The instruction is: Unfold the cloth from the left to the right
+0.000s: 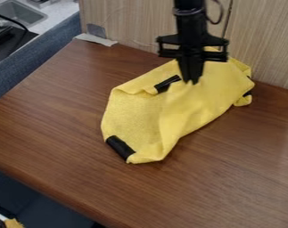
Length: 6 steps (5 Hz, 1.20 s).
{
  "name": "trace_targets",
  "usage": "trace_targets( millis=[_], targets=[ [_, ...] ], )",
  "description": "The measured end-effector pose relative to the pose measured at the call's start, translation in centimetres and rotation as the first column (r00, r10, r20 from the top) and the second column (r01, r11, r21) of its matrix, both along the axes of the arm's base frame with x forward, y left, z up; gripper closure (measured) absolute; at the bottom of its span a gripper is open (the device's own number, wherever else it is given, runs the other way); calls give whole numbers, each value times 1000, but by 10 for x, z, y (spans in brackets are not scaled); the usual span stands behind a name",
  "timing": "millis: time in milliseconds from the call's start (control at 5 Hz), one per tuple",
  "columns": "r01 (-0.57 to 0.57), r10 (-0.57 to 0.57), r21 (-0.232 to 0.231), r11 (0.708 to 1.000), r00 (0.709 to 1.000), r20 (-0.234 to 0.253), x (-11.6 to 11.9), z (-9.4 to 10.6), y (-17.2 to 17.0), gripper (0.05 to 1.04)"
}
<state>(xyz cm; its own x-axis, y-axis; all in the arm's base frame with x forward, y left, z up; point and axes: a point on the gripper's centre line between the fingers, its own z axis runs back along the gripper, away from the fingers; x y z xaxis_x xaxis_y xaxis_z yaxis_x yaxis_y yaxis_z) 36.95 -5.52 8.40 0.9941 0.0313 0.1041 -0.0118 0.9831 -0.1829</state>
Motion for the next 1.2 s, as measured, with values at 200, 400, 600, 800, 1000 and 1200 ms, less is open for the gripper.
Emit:
trace_targets(
  millis=[200, 400, 600, 800, 1000, 1200],
  targets=[
    [64, -64, -4, 998, 998, 1, -11, 1, -17, 1028],
    [188, -188, -7, 982, 982, -17, -30, -12, -42, 1028],
    [302, -302, -5, 953, 953, -23, -44, -21, -62, 1028],
    [385, -385, -6, 923, 922, -35, -58, -30, -77, 1028],
    [451, -450, 0, 893, 891, -55, -69, -48, -88, 1007],
    [451, -450, 4, 892, 891, -65, -78, -57, -88, 857]
  ],
)
